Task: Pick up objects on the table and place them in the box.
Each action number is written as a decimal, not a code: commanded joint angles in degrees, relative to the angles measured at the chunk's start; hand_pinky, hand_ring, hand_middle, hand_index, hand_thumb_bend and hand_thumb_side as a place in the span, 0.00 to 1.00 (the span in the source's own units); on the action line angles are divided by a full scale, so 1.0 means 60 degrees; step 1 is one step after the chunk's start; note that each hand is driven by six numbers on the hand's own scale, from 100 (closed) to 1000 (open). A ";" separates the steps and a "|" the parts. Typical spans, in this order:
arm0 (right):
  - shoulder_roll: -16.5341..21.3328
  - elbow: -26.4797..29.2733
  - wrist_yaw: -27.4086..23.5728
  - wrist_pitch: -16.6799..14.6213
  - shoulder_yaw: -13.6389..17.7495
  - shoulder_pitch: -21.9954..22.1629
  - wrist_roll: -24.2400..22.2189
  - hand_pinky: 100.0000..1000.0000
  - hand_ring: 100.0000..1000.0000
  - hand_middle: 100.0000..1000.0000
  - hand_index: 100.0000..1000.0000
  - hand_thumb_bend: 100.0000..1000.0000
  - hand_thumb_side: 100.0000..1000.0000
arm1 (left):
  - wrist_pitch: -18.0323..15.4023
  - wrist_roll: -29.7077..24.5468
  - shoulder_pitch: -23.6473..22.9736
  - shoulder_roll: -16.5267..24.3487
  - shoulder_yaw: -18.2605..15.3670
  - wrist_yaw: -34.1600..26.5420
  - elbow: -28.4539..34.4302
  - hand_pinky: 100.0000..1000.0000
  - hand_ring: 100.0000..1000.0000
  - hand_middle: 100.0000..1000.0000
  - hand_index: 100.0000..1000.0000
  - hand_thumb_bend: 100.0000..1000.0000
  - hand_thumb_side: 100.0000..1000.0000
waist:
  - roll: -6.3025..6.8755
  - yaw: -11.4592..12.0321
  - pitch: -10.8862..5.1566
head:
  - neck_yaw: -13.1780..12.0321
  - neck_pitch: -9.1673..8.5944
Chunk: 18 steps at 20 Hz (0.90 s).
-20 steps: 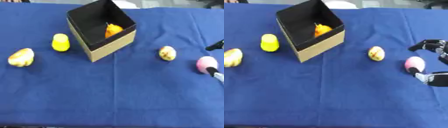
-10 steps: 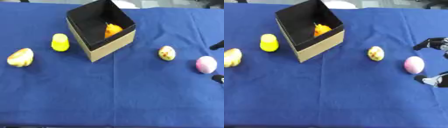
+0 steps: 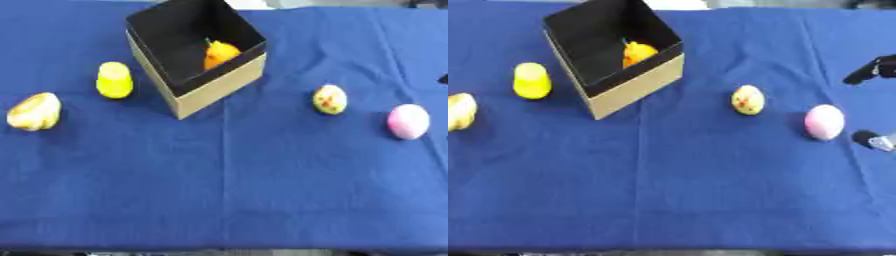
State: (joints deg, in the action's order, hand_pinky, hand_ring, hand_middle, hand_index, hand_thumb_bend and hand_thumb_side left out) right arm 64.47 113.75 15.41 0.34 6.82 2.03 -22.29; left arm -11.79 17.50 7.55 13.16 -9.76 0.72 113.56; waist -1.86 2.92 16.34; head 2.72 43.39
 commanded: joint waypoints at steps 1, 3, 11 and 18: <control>0.0510 0.0139 -0.0083 0.0051 0.0010 -0.0128 -0.0108 0.87 0.86 0.75 0.82 0.30 0.00 | 0.0004 -0.0003 0.0021 0.0229 -0.0003 0.0060 0.0172 0.74 0.55 0.51 0.76 0.06 0.51 | 0.0022 -0.0022 -0.0105 | 0.0071 0.0097; 0.0551 0.0139 -0.0080 0.0064 -0.0021 -0.0179 -0.0159 0.87 0.86 0.75 0.82 0.26 0.00 | 0.0005 -0.0012 0.0013 0.0230 0.0003 0.0063 0.0172 0.74 0.55 0.51 0.76 0.06 0.51 | 0.0048 -0.0018 -0.0096 | 0.0113 0.0106; 0.0799 0.0139 0.0215 0.0437 -0.0224 -0.0482 -0.0160 0.87 0.86 0.76 0.83 0.29 0.00 | -0.0011 -0.0044 -0.0029 0.0217 0.0037 0.0065 0.0172 0.74 0.54 0.51 0.76 0.06 0.51 | 0.0180 0.0049 -0.0049 | 0.0444 -0.0023; 0.0819 -0.0234 0.0775 0.0859 -0.0600 -0.0777 -0.0288 0.86 0.85 0.75 0.82 0.34 0.00 | -0.0002 -0.0097 -0.0014 0.0177 0.0074 0.0034 0.0172 0.74 0.54 0.51 0.76 0.05 0.51 | 0.0250 0.0145 -0.0011 | 0.0569 -0.0189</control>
State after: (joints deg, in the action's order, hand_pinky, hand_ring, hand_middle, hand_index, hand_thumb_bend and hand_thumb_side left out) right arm 67.32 112.68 19.35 5.04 2.98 -2.07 -24.04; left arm -11.72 17.12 7.14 13.16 -9.37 0.95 113.56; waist -0.40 3.77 17.02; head 5.95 43.00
